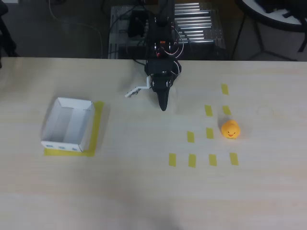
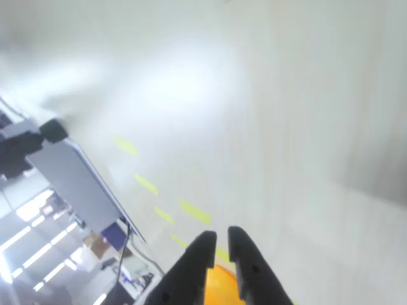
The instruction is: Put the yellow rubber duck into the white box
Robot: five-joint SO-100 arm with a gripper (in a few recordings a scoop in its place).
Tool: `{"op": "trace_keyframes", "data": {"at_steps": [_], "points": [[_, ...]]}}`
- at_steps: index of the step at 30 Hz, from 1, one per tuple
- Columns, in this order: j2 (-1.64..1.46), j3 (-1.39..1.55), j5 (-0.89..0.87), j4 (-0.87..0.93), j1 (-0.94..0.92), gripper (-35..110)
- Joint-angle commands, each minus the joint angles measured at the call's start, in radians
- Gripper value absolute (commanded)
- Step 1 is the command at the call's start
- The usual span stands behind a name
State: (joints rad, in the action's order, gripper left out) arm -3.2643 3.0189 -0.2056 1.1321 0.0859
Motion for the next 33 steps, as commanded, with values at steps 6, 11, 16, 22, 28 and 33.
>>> {"op": "trace_keyframes", "data": {"at_steps": [6, 11, 16, 22, 28, 33], "points": [[0.472, -0.666, 0.089, 0.012, 0.034, 0], [0.747, -1.091, 0.089, 0.061, 0.074, 0], [0.896, -1.328, 0.143, 0.143, 0.149, 0], [1.012, -1.394, 0.345, 0.236, 0.259, 0], [1.089, -1.381, 0.588, 0.357, 0.371, 10], [1.085, -1.301, 0.695, 0.428, 0.423, 44]]}}
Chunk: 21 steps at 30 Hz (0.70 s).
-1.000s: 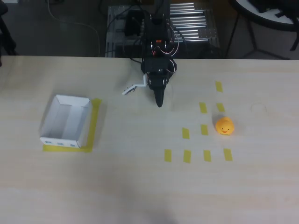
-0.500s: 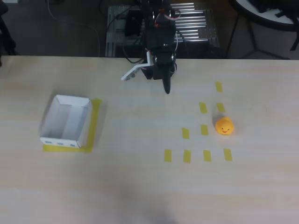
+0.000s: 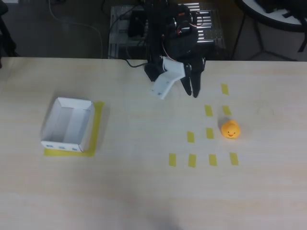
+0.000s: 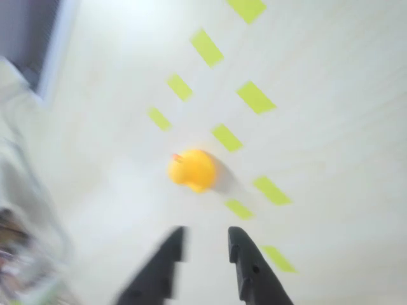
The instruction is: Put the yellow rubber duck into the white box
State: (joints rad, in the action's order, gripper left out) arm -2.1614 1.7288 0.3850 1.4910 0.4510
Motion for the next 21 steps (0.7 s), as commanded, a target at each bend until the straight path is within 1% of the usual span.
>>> {"op": "trace_keyframes", "data": {"at_steps": [1, 4, 8, 16, 21], "points": [[-0.018, -0.003, 0.118, 0.077, 0.058, 51], [0.003, -0.009, 0.149, 0.092, 0.097, 56], [0.107, -0.064, 0.166, 0.107, 0.143, 59], [0.334, -0.143, 0.144, 0.074, 0.201, 60], [0.534, -0.287, 0.107, 0.055, 0.213, 60]]}}
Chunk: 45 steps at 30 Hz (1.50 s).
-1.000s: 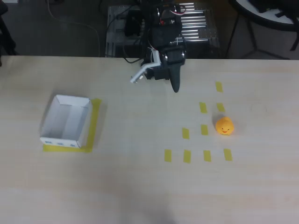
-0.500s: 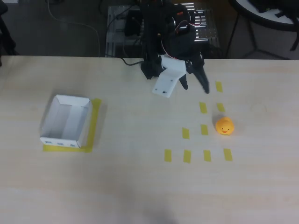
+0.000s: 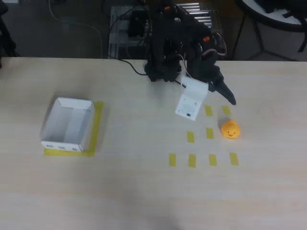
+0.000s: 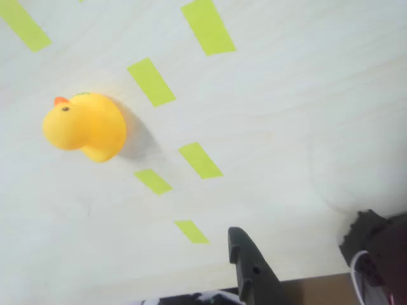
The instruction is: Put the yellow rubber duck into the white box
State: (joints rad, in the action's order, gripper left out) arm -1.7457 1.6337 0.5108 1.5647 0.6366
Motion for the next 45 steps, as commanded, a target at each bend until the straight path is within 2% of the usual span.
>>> {"op": "trace_keyframes", "data": {"at_steps": [1, 17, 31, 45], "points": [[0.16, -0.227, -0.023, -0.021, 0.026, 60], [0.6, -0.606, -0.067, 0.0, 0.058, 59], [0.661, -0.609, -0.067, 0.002, 0.092, 59], [0.721, -0.52, -0.077, -0.084, 0.121, 58]]}}
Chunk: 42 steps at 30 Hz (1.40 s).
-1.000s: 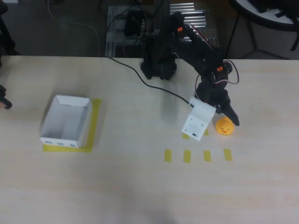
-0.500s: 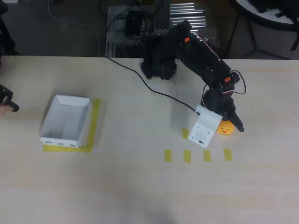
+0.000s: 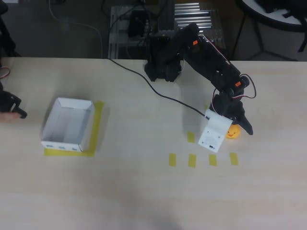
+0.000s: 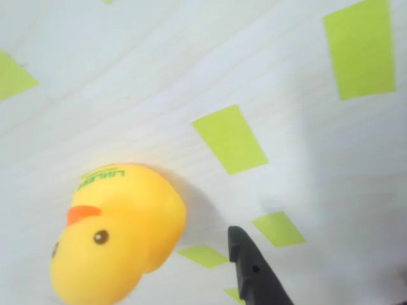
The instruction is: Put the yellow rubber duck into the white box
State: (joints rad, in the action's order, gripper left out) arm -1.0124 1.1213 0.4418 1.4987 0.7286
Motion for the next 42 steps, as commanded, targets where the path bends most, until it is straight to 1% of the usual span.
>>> {"op": "trace_keyframes", "data": {"at_steps": [1, 11, 20, 21, 25, 27, 28, 29, 30, 42], "points": [[-0.009, -0.008, -0.009, -0.021, 0.031, 58], [0.04, -0.017, -0.023, -0.055, 0.041, 58], [0.121, -0.127, -0.046, -0.031, 0.038, 55], [0.13, -0.143, -0.048, -0.028, 0.034, 53], [0.164, -0.207, -0.055, -0.011, 0.023, 36], [0.189, -0.249, -0.06, 0.005, 0.021, 22], [0.199, -0.272, -0.078, 0.009, 0.02, 9], [0.207, -0.291, -0.1, 0.009, 0.015, 3], [0.212, -0.305, -0.109, 0.011, 0.012, 0], [0.23, -0.344, -0.087, 0.035, 0.017, 0]]}}
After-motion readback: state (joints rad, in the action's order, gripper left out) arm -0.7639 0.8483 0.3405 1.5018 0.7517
